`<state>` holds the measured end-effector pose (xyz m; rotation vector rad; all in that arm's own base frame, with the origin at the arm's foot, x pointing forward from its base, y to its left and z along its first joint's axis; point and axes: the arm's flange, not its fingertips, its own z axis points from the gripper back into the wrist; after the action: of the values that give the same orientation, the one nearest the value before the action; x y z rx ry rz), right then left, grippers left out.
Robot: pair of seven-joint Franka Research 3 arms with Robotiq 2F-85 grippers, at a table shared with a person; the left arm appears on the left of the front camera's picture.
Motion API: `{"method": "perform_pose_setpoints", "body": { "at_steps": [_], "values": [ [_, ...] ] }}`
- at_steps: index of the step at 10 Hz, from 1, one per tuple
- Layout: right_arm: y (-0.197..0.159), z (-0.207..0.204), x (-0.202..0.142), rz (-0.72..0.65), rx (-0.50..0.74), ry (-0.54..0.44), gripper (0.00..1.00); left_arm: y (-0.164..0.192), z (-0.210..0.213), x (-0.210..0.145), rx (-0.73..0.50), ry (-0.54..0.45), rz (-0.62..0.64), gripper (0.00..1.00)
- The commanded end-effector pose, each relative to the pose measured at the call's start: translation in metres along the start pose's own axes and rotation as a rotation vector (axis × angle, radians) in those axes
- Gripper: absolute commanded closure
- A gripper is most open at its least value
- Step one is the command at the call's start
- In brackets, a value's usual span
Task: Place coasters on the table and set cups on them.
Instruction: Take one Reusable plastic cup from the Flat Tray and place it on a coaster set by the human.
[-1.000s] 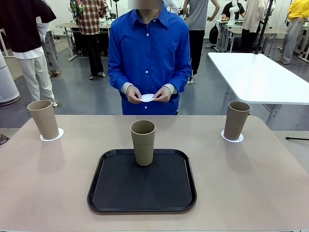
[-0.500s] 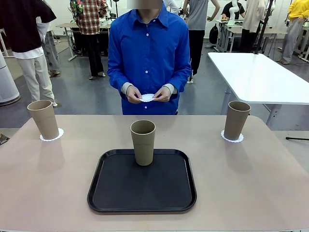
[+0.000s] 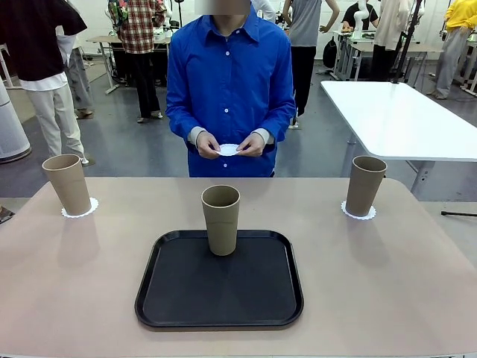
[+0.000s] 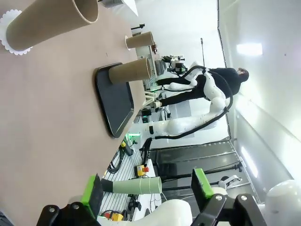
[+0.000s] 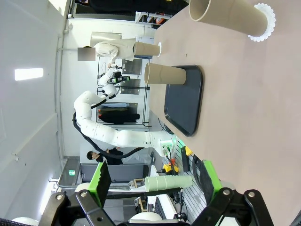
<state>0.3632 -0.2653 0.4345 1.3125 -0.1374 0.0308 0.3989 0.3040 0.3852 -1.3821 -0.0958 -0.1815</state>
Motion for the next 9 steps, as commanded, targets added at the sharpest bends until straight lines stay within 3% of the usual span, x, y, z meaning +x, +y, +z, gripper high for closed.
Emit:
{"method": "perform_pose_setpoints", "body": {
  "at_steps": [1,4,9],
  "values": [
    [0.001,0.000,0.001,-0.011,-0.004,-0.001,0.00,-0.002,0.027,-0.001,-0.003,-0.036,-0.004,0.00],
    [0.001,0.000,0.001,-0.011,-0.004,-0.001,0.00,0.009,0.039,0.000,0.001,-0.059,0.007,0.00],
    [0.001,0.000,0.001,-0.011,-0.004,-0.001,0.00,0.011,0.025,-0.010,0.011,-0.044,0.013,0.00]
  ]
}}
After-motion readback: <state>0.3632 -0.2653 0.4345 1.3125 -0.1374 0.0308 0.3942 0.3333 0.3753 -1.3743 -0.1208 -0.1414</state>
